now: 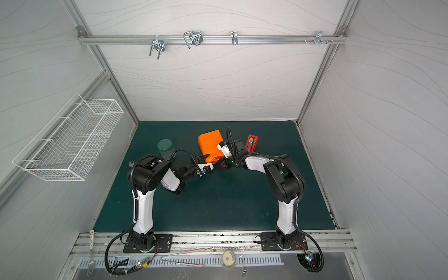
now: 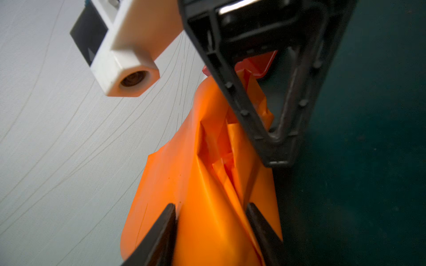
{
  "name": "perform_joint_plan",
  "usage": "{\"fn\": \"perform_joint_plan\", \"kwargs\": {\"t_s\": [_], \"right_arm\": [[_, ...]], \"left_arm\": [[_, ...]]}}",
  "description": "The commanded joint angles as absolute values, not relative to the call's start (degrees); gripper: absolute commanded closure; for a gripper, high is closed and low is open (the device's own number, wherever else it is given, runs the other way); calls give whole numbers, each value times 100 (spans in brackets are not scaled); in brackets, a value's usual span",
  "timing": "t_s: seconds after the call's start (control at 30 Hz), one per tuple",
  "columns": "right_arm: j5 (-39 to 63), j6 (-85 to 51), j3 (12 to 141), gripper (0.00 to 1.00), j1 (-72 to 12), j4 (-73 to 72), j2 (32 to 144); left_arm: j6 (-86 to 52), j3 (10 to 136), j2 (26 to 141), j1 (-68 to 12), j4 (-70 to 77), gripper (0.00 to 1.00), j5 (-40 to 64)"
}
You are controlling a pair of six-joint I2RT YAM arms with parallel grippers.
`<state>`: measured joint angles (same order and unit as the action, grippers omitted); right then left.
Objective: Wrap a gift box in wrapping paper
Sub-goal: Stick the wrapping paper to the gift box.
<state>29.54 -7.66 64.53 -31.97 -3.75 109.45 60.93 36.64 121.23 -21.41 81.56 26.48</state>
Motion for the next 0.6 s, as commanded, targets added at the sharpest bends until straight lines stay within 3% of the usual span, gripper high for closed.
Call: {"fn": "perform_joint_plan", "kwargs": {"t_s": [0.0, 0.57], "right_arm": [[2962, -770, 6648, 89, -3164, -493, 11102], [3050, -896, 6991, 91, -3076, -448, 11179]], "left_arm": [[6076, 3715, 12274, -2118, 8065, 49, 2628], [6096, 3698, 12278, -2118, 8066, 49, 2641]]}}
